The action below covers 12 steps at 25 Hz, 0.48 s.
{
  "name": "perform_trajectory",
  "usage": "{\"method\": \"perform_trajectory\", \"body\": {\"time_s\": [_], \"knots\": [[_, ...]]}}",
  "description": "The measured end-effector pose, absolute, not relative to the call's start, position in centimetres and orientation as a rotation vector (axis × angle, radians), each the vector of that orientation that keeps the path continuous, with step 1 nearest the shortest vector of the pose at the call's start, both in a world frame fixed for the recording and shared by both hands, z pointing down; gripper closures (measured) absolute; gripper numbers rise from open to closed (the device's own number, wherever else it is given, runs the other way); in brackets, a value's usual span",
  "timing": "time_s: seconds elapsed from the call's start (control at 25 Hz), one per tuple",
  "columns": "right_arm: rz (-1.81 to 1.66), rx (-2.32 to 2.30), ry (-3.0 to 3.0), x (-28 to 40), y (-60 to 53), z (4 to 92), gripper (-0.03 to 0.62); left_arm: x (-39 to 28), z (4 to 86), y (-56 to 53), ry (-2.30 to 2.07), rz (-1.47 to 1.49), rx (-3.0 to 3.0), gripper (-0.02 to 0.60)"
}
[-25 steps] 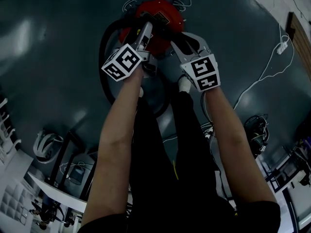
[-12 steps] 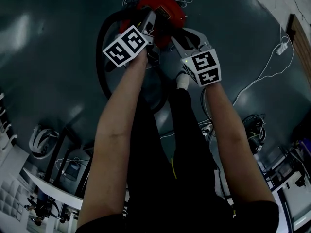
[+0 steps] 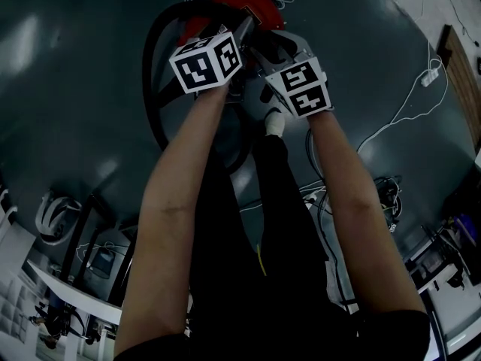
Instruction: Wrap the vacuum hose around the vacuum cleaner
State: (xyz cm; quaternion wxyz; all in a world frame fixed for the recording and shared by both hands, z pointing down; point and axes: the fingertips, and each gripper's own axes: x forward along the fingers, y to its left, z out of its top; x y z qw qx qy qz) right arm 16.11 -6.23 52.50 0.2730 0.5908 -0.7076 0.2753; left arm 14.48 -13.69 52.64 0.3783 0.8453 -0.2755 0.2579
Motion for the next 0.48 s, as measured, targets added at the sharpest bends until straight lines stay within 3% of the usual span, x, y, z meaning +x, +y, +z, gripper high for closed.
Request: {"method": "perform_trajectory", "body": {"time_s": [0.48], "knots": [[0.803, 1.523, -1.864, 17.1, -7.6, 53.5, 0.441, 15.3, 52.3, -12.7, -0.687, 0.708, 2.213, 0.260]]}}
